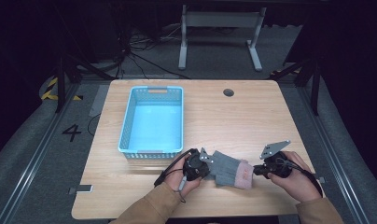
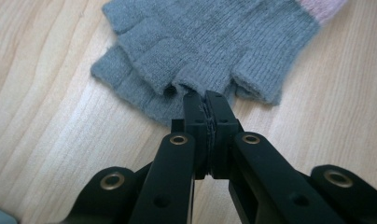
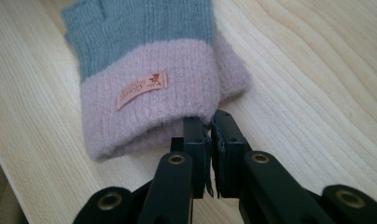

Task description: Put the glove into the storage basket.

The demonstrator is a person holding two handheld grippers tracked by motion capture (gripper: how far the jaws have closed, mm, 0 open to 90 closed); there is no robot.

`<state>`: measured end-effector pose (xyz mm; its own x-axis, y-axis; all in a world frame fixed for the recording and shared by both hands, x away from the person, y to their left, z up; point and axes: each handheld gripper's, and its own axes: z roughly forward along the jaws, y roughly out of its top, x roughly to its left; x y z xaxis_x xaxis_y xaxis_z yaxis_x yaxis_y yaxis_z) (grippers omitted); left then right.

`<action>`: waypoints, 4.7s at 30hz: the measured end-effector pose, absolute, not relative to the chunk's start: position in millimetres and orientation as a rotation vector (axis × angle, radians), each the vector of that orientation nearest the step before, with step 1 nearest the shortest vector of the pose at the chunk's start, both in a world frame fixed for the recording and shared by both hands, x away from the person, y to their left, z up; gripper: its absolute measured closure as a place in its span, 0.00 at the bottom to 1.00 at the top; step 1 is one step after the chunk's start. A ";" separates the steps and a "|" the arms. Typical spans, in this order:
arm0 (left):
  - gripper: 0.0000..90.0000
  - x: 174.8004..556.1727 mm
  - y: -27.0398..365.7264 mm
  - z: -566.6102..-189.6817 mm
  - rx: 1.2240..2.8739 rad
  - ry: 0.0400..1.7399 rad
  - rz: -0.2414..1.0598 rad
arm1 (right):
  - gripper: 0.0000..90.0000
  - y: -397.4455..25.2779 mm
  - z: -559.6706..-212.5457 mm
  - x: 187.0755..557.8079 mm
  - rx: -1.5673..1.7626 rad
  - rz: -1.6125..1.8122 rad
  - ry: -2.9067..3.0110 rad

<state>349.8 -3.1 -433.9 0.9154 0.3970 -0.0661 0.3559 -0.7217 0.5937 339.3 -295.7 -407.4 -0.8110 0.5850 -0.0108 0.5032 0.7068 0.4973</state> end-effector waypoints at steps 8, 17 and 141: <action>0.99 340.7 4.4 -421.5 2.411 0.531 0.110 | 0.96 -296.2 -393.7 340.9 0.891 0.792 2.689; 0.99 332.3 6.4 -419.0 2.411 0.517 0.087 | 0.96 -292.5 -392.9 351.5 0.886 0.811 2.670; 0.51 348.3 -65.7 -447.5 2.452 0.562 0.154 | 0.51 -340.9 -413.1 364.2 1.135 0.954 2.492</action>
<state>348.3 -65.7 -447.5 0.9030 0.4292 -0.0218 0.3579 -0.7232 0.5907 364.2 -340.9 -413.1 -0.6687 0.7420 0.0481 0.5842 0.4843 0.6512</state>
